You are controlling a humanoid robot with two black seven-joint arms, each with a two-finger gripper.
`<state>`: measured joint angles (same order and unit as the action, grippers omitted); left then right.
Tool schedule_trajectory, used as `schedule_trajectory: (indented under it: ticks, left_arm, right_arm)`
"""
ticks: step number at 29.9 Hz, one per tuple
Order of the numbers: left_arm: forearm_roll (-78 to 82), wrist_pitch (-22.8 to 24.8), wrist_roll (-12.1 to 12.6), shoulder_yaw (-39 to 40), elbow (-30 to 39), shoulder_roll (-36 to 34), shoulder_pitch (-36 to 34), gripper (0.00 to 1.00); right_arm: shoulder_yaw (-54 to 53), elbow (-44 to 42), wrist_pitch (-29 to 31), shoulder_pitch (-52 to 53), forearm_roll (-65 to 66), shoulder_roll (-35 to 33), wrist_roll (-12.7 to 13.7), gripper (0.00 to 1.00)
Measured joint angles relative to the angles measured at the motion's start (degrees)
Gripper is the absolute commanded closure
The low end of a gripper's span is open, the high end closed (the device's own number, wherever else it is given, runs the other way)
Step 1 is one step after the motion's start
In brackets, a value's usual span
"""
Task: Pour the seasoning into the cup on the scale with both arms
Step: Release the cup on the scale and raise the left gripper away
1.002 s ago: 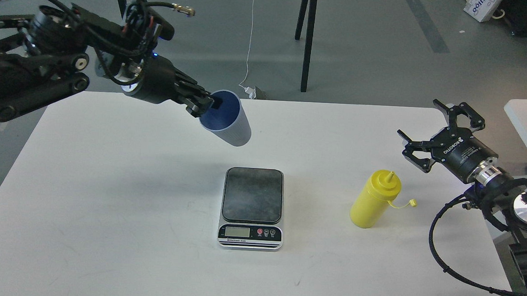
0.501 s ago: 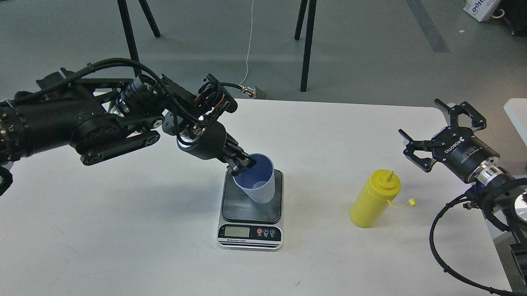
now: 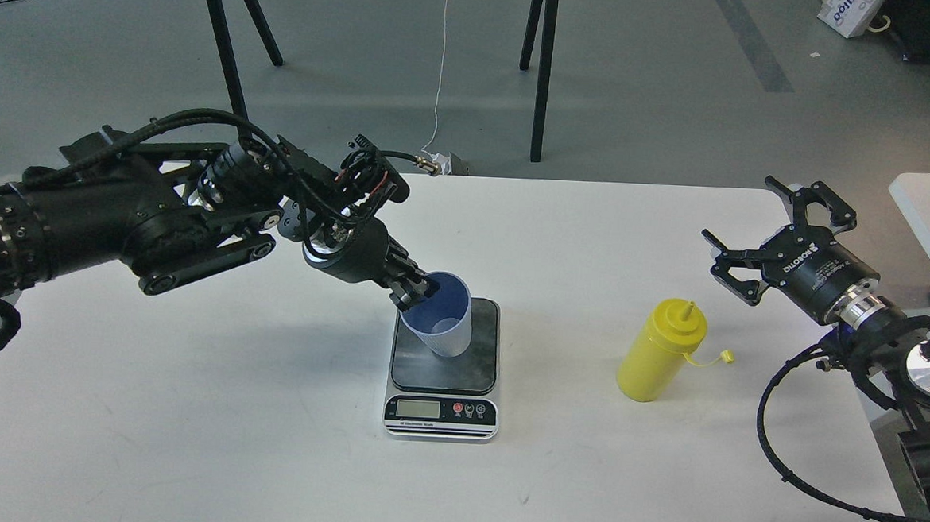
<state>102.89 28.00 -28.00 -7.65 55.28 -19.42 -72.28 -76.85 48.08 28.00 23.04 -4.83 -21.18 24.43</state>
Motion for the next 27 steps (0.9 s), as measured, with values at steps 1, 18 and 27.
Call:
schedule_trajectory:
  ticks: [1,18,27]
  left_arm:
    - [-0.1,0.0,0.0,0.0,0.0,0.0,0.0,0.56]
    - [-9.6,0.0,0.0,1.6,-6.5,-0.9,-3.6,0.08]
    - [-47.9,0.0,0.0,7.7,-9.6,-12.4,-10.8,0.06]
  right_arm:
    - [0.0,0.0,0.0,0.0,0.0,0.0,0.0,0.01]
    - [-0.1,0.0,0.0,-0.2,0.0,0.2,0.0,0.01]
    - [-0.4,5.5,0.0,1.5,-0.7,-2.7,0.4,0.01]
